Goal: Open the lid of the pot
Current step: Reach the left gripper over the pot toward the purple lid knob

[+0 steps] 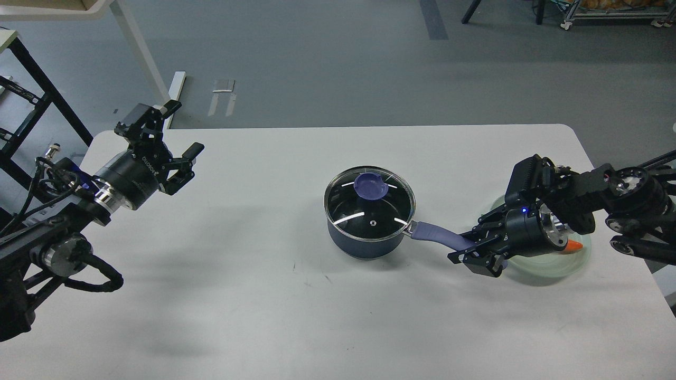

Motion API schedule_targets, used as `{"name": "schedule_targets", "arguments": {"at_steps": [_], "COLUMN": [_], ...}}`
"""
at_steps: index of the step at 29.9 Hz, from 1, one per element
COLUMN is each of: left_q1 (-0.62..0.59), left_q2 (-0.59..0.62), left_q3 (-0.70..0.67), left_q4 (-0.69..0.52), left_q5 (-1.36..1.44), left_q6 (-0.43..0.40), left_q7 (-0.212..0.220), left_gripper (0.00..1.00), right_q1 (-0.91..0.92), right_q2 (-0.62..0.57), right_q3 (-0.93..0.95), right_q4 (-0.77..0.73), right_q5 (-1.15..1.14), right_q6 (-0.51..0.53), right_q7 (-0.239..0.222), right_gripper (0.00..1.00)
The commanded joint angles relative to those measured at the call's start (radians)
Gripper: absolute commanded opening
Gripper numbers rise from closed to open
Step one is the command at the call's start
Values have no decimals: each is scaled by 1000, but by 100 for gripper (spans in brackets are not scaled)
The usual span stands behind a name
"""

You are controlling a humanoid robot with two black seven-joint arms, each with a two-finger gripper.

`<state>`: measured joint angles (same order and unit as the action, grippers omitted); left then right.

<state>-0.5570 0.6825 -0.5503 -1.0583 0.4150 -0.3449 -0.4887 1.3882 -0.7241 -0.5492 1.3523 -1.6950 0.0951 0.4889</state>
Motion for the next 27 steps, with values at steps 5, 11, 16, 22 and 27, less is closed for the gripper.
{"name": "schedule_targets", "arguments": {"at_steps": [5,11,16,22,27], "left_q1": [-130,-248,-337,-481,-521], "left_q2": [-9,-35,-132,-204,-273], "left_q3": [0,0,55,346,454], "left_q4": [1,-58,-106,-86,-42], "left_q5": [325,791,1140,1413,1435], "left_q6": [3,29,113,337,368], "left_q7": [0,0,0,0,0], "left_gripper": [99,99,99,99,99], "right_q1": [0,0,0,-1,-8], "right_q2": [-3,-1,-1,-3,-3], "right_q3": [0,0,0,0,2], "right_q4": [-1,-1,-1,-1,-1], "right_q5": [3,6,6,8,8], "right_q6": [0,0,0,0,0], "right_q7": [0,0,0,0,0], "right_gripper": [35,35,35,35,36]}}
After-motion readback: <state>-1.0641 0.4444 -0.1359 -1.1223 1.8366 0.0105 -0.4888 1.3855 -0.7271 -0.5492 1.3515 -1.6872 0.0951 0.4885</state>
